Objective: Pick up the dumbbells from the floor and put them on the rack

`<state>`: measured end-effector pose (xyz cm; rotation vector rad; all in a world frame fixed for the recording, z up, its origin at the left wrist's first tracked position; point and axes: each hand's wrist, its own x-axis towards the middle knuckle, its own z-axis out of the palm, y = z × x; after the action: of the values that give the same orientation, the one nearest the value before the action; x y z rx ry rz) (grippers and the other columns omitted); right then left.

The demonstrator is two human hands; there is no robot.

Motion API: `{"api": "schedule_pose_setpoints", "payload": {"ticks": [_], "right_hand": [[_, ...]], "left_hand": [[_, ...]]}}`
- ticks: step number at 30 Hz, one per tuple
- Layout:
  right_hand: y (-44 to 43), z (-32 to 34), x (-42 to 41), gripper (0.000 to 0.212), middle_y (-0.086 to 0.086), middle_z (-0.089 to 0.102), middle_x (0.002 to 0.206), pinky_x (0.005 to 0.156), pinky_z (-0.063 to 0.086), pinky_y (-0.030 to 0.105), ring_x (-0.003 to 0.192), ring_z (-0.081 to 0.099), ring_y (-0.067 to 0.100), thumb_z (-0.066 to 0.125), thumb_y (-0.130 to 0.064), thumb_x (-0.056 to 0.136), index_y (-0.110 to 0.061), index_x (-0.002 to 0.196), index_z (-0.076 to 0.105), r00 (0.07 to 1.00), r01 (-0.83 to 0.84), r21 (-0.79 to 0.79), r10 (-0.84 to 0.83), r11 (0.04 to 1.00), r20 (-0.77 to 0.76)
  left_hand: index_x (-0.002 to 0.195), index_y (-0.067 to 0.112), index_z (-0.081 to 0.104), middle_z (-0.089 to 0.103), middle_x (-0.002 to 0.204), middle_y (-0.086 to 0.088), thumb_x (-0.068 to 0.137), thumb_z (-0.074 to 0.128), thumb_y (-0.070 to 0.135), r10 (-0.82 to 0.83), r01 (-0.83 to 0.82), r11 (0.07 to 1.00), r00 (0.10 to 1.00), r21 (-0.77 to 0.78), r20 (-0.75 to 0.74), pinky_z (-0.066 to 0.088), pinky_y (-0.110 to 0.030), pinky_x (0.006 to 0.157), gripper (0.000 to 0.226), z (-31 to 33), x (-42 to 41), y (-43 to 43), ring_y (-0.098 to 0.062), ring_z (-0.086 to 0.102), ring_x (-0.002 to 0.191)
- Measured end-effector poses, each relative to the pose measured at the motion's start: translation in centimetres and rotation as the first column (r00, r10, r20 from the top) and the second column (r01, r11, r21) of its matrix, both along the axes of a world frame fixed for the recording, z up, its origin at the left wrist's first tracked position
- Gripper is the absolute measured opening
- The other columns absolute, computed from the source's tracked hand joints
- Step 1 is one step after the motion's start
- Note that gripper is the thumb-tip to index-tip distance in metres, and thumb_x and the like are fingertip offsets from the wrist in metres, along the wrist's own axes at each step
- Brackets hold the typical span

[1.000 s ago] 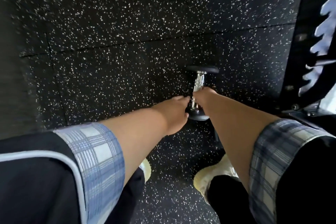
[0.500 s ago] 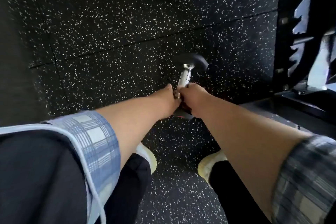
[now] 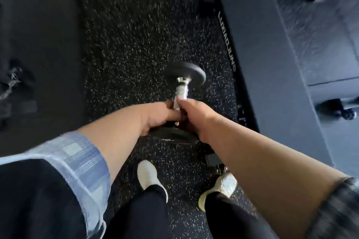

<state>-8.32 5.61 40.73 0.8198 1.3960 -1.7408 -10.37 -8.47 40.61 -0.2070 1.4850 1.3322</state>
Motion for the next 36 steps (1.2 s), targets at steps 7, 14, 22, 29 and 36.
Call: {"api": "schedule_pose_setpoints", "payload": {"ticks": [7,14,22,29,36], "right_hand": [[-8.2,25.1,-4.7,0.024,0.012,0.068,0.083,0.064,0.052,0.031,0.062,0.062,0.022,0.054,-0.025,0.098,-0.009,0.104,0.071,0.983,-0.059,0.013,0.061,0.998,-0.172],[-12.9,39.0,-7.7,0.031,0.009,0.073,0.100,0.100,0.046,0.045,0.085,0.067,0.026,0.056,-0.037,0.097,-0.013,0.104,0.074,0.926,-0.153,-0.157,0.086,0.976,-0.367],[-11.9,40.9,-12.8,0.055,0.021,0.061,0.133,0.101,0.047,0.045,0.112,0.062,0.032,0.060,-0.040,0.094,-0.006,0.138,0.055,0.727,-0.460,-0.155,0.271,0.874,-0.630],[-9.4,40.3,-24.6,0.048,-0.003,0.076,0.106,0.092,0.055,0.038,0.099,0.071,0.015,0.083,-0.024,0.067,-0.045,0.108,0.068,0.386,-0.344,0.368,0.487,0.864,-0.783],[-11.1,43.5,-37.7,0.036,-0.002,0.077,0.100,0.072,0.059,0.032,0.094,0.074,0.019,0.075,-0.012,0.077,-0.041,0.098,0.074,0.426,-0.374,0.144,0.308,0.916,-0.851]], "left_hand": [[0.112,0.014,0.060,0.071,0.095,-0.019,0.089,0.060,0.007,0.088,-0.086,0.996,0.975,0.016,-0.206,0.059,-0.046,0.078,0.025,25.2,-4.5,-8.5,-0.032,0.069,0.084],[0.080,0.013,0.052,0.041,0.075,-0.005,0.093,0.043,0.023,0.443,-0.396,0.893,0.859,0.215,-0.257,0.040,-0.029,0.057,0.018,39.4,-10.1,-13.0,-0.018,0.041,0.060],[0.108,0.004,0.056,0.065,0.089,-0.007,0.101,0.046,0.039,0.655,-0.645,0.755,0.731,0.119,-0.194,0.054,-0.043,0.052,0.038,42.5,-18.5,-12.5,-0.027,0.069,0.066],[0.127,0.008,0.051,0.066,0.102,-0.005,0.100,0.052,0.030,0.738,-0.730,0.672,0.648,0.121,-0.188,0.055,-0.046,0.062,0.035,41.7,-30.5,-12.3,-0.026,0.067,0.088],[0.119,-0.005,0.065,0.076,0.079,-0.010,0.097,0.056,0.027,0.575,-0.569,0.814,0.765,0.114,-0.288,0.054,-0.023,0.047,0.040,44.4,-42.2,-16.1,-0.016,0.072,0.062]]}}
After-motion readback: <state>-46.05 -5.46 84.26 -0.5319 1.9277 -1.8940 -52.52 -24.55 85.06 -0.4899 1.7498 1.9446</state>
